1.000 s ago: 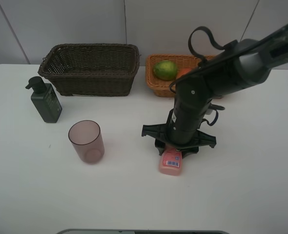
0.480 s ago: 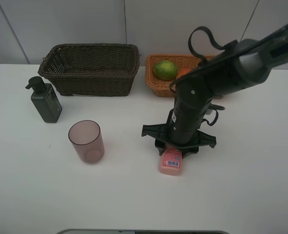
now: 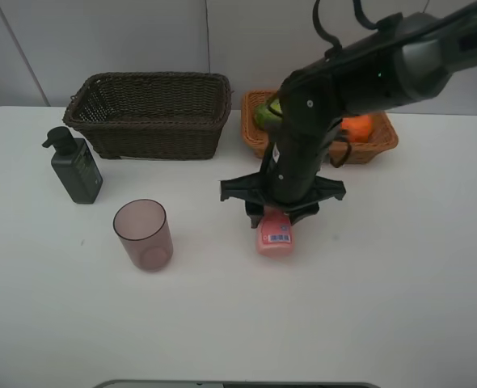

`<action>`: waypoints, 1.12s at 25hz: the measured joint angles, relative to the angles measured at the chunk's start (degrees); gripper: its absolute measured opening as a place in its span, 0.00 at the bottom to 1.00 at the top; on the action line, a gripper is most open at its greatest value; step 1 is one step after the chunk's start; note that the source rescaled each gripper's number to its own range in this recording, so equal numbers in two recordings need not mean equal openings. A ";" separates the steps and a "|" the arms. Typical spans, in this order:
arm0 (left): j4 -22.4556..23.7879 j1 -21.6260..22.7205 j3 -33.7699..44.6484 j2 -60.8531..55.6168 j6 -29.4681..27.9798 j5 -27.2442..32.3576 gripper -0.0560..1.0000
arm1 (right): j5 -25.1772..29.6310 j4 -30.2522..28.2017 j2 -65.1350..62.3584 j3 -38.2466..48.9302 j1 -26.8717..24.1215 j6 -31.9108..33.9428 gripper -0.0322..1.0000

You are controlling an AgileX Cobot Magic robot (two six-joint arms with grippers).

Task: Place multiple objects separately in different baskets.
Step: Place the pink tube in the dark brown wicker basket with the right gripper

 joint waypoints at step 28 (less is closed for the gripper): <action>0.00 0.00 0.00 0.00 0.00 0.00 0.96 | -27.56 -6.31 11.32 -33.31 -0.58 -25.45 0.03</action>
